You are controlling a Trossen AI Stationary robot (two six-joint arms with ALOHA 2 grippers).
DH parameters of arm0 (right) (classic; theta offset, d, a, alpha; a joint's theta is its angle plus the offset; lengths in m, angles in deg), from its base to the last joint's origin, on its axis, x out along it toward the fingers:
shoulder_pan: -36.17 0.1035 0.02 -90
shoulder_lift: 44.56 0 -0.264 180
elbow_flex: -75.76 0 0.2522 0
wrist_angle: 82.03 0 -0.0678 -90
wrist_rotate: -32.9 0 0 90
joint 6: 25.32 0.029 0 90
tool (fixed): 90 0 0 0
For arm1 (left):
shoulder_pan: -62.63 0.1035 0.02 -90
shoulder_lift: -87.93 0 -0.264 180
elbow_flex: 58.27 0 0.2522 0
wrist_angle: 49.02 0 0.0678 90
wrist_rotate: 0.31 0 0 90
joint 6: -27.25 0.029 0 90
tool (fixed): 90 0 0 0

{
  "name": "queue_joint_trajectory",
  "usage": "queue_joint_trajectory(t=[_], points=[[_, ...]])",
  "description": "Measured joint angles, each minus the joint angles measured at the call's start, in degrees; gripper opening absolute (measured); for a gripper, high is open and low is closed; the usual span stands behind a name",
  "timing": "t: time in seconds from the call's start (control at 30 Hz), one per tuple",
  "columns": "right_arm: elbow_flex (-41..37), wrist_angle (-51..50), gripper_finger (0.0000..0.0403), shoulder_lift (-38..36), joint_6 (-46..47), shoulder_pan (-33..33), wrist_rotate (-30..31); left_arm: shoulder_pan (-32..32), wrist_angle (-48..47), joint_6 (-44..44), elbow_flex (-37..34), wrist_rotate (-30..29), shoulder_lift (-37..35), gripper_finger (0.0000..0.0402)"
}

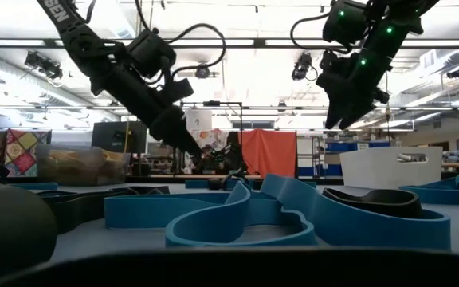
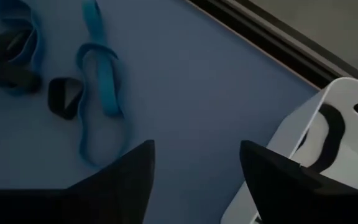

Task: Sort rubber bands into baskets
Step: Put the black rubber band into the white bin

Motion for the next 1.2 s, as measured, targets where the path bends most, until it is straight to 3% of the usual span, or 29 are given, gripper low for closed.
queue_joint_trajectory(t=[0.4,0.6,0.73,1.0,1.07,1.2], points=[[0.00,0.07,0.0242,-0.02,-0.12,0.49,-0.19,-1.75,5.38,2.00,4.70,0.74,15.15,0.0265],[0.00,-0.04,0.0236,-0.02,-1.13,0.49,0.02,-3.02,6.20,5.55,8.45,-3.02,19.27,0.0252],[0.00,-0.03,0.0231,-0.02,-1.75,0.49,0.02,-2.99,5.83,5.53,9.14,-3.32,19.74,0.0199],[0.02,-0.06,0.0217,-0.02,-2.34,0.49,0.02,-2.93,1.71,5.42,9.33,-4.06,19.61,0.0028],[0.02,-0.09,0.0214,-0.02,-2.38,0.49,0.02,-2.95,0.47,3.87,9.35,-4.62,19.10,0.0011],[0.02,-0.24,0.0207,-0.02,-3.14,0.49,-0.46,-3.61,-2.61,1.92,10.12,-6.15,17.24,0.0019]])
